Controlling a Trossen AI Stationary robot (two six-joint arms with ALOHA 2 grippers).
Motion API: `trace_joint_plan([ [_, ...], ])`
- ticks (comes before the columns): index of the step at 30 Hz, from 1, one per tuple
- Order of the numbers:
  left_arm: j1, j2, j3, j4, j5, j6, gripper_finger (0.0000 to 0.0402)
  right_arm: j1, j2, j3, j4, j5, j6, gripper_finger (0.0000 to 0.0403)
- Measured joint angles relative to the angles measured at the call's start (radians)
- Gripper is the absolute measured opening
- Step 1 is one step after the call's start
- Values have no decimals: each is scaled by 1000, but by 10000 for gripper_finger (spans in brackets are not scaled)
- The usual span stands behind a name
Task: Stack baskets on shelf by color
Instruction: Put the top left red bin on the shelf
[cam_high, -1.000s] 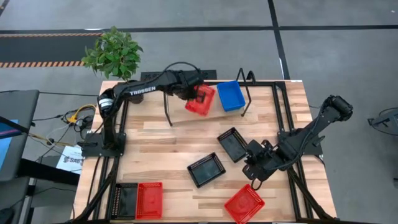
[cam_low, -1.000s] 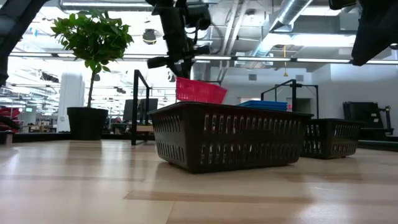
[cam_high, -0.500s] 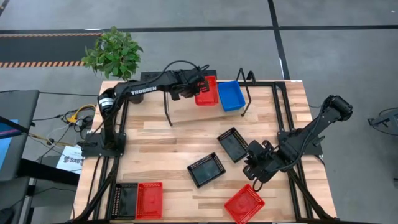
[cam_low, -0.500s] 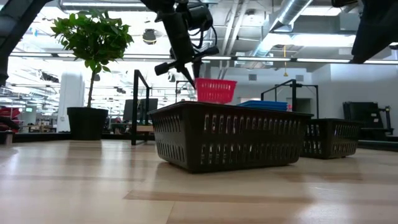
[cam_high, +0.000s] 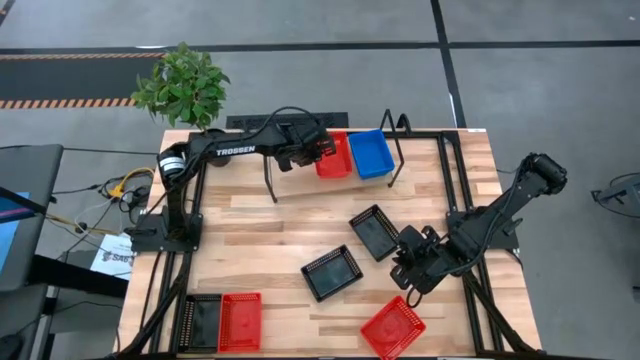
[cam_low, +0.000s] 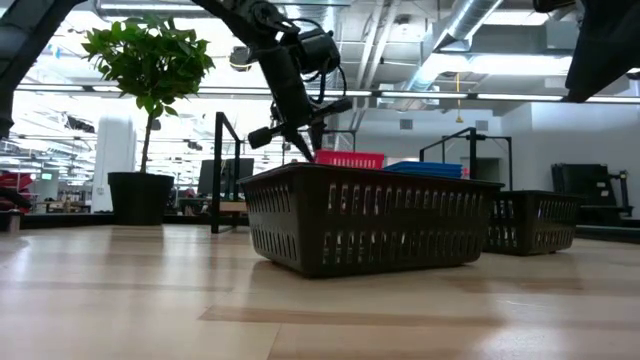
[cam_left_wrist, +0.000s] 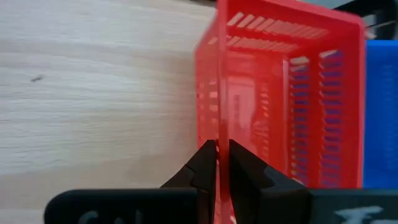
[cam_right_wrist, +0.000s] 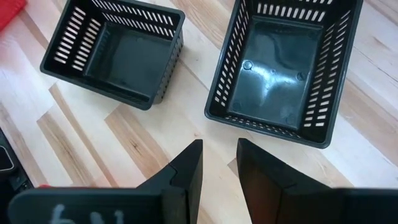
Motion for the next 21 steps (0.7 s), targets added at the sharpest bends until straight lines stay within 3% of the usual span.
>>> trace_joint_plan([
  [10, 0, 0, -79, 121, 41, -29, 18, 0, 0, 0, -4, -5, -7, 122],
  [21, 0, 0, -81, 108, 17, -1, 34, 6, 0, 0, -7, -7, -10, 122],
])
